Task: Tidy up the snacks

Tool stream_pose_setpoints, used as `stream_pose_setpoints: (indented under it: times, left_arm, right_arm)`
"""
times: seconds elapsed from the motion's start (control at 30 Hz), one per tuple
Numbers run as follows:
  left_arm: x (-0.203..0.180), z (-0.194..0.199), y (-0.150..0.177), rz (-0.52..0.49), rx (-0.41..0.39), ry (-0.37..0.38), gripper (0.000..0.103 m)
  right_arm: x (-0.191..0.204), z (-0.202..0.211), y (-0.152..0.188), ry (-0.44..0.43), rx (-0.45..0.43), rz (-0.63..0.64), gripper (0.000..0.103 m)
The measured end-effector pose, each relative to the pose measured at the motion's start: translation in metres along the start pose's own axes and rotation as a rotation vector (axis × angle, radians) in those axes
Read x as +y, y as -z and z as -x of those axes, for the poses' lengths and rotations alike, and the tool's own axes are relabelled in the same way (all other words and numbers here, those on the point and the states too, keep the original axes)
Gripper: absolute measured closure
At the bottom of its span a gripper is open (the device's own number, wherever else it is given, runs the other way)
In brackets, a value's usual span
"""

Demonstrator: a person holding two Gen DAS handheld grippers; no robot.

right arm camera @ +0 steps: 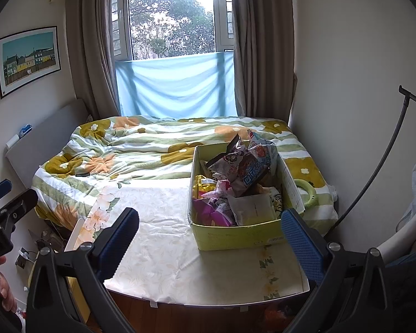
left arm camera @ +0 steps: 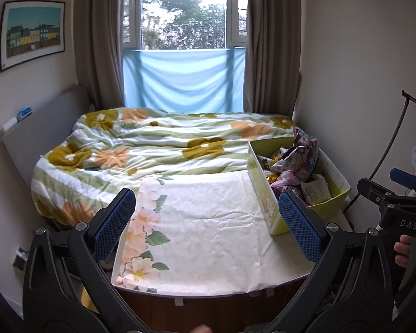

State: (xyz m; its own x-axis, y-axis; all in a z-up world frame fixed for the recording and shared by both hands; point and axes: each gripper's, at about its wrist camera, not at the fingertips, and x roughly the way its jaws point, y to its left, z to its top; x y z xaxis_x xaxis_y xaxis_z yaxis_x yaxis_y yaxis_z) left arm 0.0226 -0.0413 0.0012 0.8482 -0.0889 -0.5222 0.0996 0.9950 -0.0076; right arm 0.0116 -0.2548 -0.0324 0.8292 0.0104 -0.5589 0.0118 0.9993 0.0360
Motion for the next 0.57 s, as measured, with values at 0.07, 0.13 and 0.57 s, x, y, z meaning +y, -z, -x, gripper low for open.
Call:
stream_pose_setpoints:
  times: [0.07,0.13,0.57]
  left_arm:
    - [-0.001,0.001,0.0,0.002,-0.003,0.006,0.001]
    - [-0.003,0.004,0.0,-0.01,-0.019,-0.01,0.001]
    - [-0.013,0.012,0.004,-0.034,-0.046,-0.012,0.001]
  right_arm:
    - [0.0,0.0,0.0,0.001,0.0,-0.001,0.001]
    - [0.001,0.0,0.0,0.001,0.001,-0.001,0.001]
    - [-0.003,0.0,0.003,0.0,0.001,-0.007,0.001]
